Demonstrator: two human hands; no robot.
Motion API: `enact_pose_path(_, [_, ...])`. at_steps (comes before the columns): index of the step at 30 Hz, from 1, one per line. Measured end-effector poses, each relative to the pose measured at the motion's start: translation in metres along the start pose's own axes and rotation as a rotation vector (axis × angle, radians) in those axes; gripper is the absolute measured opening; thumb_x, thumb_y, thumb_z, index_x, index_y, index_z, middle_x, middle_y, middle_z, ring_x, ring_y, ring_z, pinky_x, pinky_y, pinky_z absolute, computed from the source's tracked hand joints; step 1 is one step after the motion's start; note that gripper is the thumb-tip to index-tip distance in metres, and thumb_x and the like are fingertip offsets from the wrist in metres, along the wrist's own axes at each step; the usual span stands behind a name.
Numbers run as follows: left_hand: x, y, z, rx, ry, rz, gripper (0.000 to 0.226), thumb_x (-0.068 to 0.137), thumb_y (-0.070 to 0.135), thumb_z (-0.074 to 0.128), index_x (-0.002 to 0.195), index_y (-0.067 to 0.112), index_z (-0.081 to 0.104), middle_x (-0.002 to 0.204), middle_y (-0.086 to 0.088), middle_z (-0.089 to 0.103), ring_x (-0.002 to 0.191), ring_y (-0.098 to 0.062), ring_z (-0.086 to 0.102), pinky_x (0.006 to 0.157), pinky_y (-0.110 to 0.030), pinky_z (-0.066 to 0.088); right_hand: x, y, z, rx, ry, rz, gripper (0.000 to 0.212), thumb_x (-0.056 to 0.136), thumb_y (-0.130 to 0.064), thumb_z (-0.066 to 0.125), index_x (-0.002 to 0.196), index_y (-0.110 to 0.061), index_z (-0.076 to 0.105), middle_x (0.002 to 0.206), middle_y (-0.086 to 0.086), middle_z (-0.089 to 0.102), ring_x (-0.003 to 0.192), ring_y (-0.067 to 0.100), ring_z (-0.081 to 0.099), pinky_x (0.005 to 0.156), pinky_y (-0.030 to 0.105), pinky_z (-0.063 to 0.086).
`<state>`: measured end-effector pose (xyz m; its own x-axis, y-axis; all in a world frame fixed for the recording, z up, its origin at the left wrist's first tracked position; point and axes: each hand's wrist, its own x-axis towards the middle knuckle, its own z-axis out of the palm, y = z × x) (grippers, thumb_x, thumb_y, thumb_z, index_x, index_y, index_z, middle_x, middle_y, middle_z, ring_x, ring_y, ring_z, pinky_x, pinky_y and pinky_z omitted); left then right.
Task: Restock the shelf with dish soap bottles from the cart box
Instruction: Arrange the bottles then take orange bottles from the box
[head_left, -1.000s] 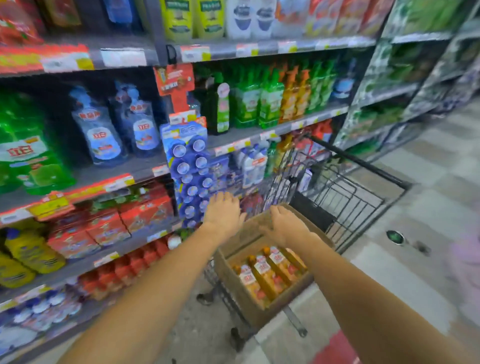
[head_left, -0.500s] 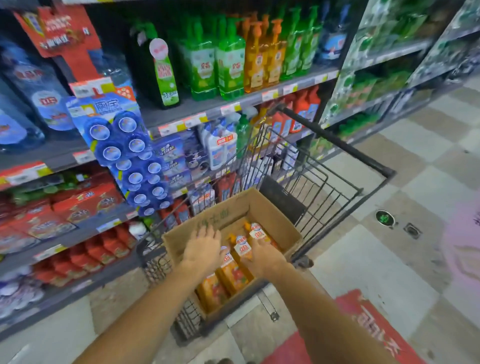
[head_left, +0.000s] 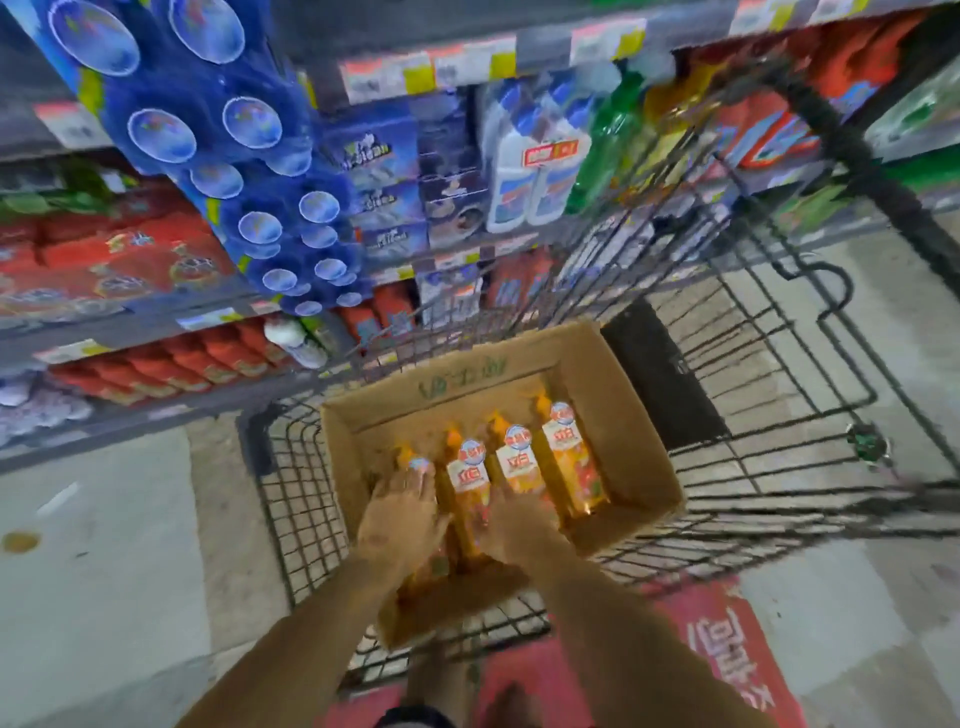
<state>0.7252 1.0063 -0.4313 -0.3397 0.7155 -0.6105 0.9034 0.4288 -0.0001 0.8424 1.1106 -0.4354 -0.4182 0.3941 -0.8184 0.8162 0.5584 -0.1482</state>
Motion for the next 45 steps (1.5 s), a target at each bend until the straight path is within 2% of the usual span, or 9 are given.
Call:
enact_pose_path(3, [0.036, -0.009, 0.027, -0.064, -0.057, -0.037, 0.057, 0.08, 0.043, 0.057, 0.118, 0.003, 0.07, 0.12, -0.021, 0.067, 0.1, -0.037, 0.068, 0.079, -0.048, 0.058, 0.049, -0.004, 0.0, 0.036, -0.059, -0.027, 0.067, 0.101, -0.046, 0.048, 0.154, -0.01, 0.028, 0.159, 0.012, 0.029, 0.139, 0.035, 0.04, 0.111, 0.046, 0.034])
enact_pose_path(7, [0.08, -0.019, 0.07, -0.197, -0.1, -0.087, 0.065, 0.077, 0.049, 0.04, 0.108, 0.002, 0.073, 0.104, -0.019, 0.071, 0.089, -0.035, 0.071, 0.064, -0.044, 0.059, 0.107, -0.006, -0.001, 0.111, -0.106, -0.027, 0.072, 0.101, -0.043, 0.05, 0.157, -0.009, 0.02, 0.156, 0.014, 0.032, 0.141, 0.033, 0.038, 0.111, 0.041, 0.035])
enact_pose_path(12, [0.117, -0.019, 0.1, -0.372, -0.104, -0.24, 0.091, 0.082, 0.056, 0.007, 0.146, 0.0, 0.038, 0.146, -0.022, 0.043, 0.134, -0.038, 0.043, 0.107, -0.044, 0.04, 0.163, 0.003, 0.021, 0.096, -0.059, 0.027, 0.07, 0.1, -0.039, 0.051, 0.155, -0.008, 0.02, 0.147, 0.014, 0.041, 0.134, 0.03, 0.044, 0.106, 0.038, 0.041])
enact_pose_path(17, [0.14, -0.017, 0.116, -0.697, -0.085, -0.534, 0.074, 0.096, 0.043, 0.049, 0.151, 0.001, 0.022, 0.154, -0.019, 0.026, 0.144, -0.033, 0.025, 0.114, -0.036, 0.023, 0.189, -0.008, 0.05, 0.458, 0.136, 0.147, 0.051, 0.094, -0.042, 0.053, 0.128, -0.005, 0.053, 0.125, 0.019, 0.055, 0.117, 0.037, 0.055, 0.096, 0.041, 0.047])
enact_pose_path(25, [0.141, -0.018, 0.101, -1.285, -0.163, -0.697, 0.052, 0.088, 0.002, 0.069, 0.129, 0.014, 0.041, 0.111, -0.004, 0.052, 0.105, -0.014, 0.052, 0.056, 0.004, 0.034, 0.2, -0.006, 0.061, 0.459, 0.088, 0.238, 0.059, 0.088, -0.035, 0.067, 0.133, -0.005, 0.043, 0.129, 0.015, 0.061, 0.128, 0.037, 0.047, 0.103, 0.039, 0.037])
enact_pose_path(31, [0.148, -0.018, 0.117, -1.511, -0.234, -0.98, 0.022, 0.073, -0.005, 0.081, 0.088, -0.003, 0.065, 0.087, -0.01, 0.064, 0.076, -0.022, 0.064, 0.091, -0.045, 0.055, 0.23, -0.005, 0.053, 0.37, -0.101, 0.294, 0.074, 0.066, -0.052, 0.076, 0.127, -0.016, 0.055, 0.121, 0.004, 0.065, 0.128, 0.03, 0.048, 0.091, 0.032, 0.044])
enact_pose_path(35, [0.151, -0.015, 0.11, -1.548, -0.215, -1.037, 0.045, 0.077, 0.005, 0.082, 0.067, 0.016, 0.039, 0.085, -0.003, 0.054, 0.085, -0.018, 0.053, 0.067, -0.029, 0.052, 0.227, -0.005, 0.063, 0.418, -0.077, 0.322, 0.079, 0.078, -0.039, 0.08, 0.138, -0.009, 0.038, 0.132, 0.007, 0.059, 0.135, 0.03, 0.042, 0.109, 0.036, 0.03])
enact_pose_path(39, [0.148, -0.018, 0.122, -1.568, -0.249, -1.074, 0.034, 0.07, 0.014, 0.088, 0.095, 0.008, 0.065, 0.095, -0.004, 0.067, 0.086, -0.015, 0.063, 0.076, -0.031, 0.055, 0.22, -0.001, 0.065, 0.459, -0.073, 0.318, 0.082, 0.075, -0.038, 0.082, 0.136, -0.01, 0.036, 0.132, 0.009, 0.056, 0.138, 0.032, 0.037, 0.108, 0.038, 0.035])
enact_pose_path(45, [0.133, -0.011, 0.119, -1.647, -0.105, -1.048, 0.071, 0.069, 0.01, 0.087, 0.122, 0.013, 0.04, 0.109, -0.003, 0.058, 0.097, -0.017, 0.056, 0.077, -0.032, 0.047, 0.239, 0.021, 0.072, 0.53, -0.071, 0.31, 0.113, 0.018, -0.067, 0.081, 0.119, -0.021, 0.059, 0.111, 0.002, 0.067, 0.101, 0.021, 0.067, 0.073, 0.031, 0.06])
